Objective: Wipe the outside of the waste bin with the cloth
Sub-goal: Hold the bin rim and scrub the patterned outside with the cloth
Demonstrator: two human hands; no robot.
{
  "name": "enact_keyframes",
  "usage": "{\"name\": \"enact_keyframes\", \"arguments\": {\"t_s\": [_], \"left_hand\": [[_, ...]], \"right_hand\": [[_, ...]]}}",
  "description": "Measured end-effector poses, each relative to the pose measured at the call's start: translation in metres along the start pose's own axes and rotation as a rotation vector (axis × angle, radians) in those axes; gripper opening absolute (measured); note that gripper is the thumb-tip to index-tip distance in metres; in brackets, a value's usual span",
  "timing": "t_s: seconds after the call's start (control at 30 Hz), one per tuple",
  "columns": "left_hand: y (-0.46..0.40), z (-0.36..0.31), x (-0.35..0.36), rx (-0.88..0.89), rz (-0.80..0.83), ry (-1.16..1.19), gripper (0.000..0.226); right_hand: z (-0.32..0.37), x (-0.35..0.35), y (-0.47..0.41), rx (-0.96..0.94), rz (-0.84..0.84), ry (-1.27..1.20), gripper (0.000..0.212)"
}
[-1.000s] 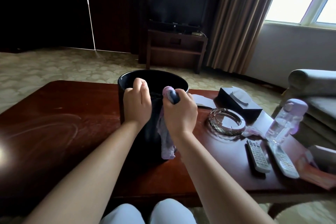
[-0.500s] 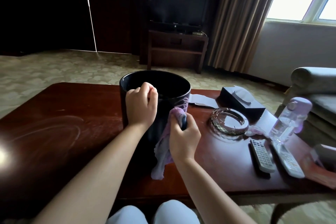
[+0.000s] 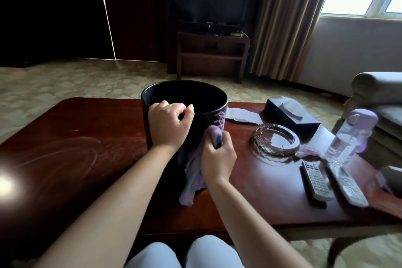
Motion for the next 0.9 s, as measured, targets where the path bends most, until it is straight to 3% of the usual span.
{"name": "enact_keyframes", "arguments": {"t_s": [0.13, 0.33, 0.57, 0.77, 0.9], "left_hand": [[0.002, 0.000, 0.003, 0.009, -0.014, -0.011, 0.041], [0.002, 0.000, 0.003, 0.024, -0.048, -0.021, 0.039], [0.003, -0.001, 0.005, 0.011, -0.055, -0.018, 0.037], [0.003, 0.000, 0.006, 0.019, -0.064, -0.041, 0.035], [0.004, 0.000, 0.006, 0.019, -0.065, -0.043, 0.036]], "right_hand": [[-0.032, -0.004, 0.018, 0.093, 0.077, 0.037, 0.011], [0.013, -0.003, -0.013, -0.110, -0.009, -0.020, 0.017], [-0.027, -0.003, 0.013, 0.068, 0.088, -0.001, 0.014], [-0.001, -0.002, -0.004, -0.078, 0.035, -0.062, 0.018], [-0.028, 0.002, 0.013, 0.002, 0.093, -0.030, 0.009]]}}
Point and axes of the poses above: each hand's wrist, its own y-axis away from the middle knuckle, its own x-axis out of the palm, z = x × y, the point moved 4 cm from there along -y, towards the middle knuckle, and after that the axes turned 9 degrees about -x, right-handed, at the moved point
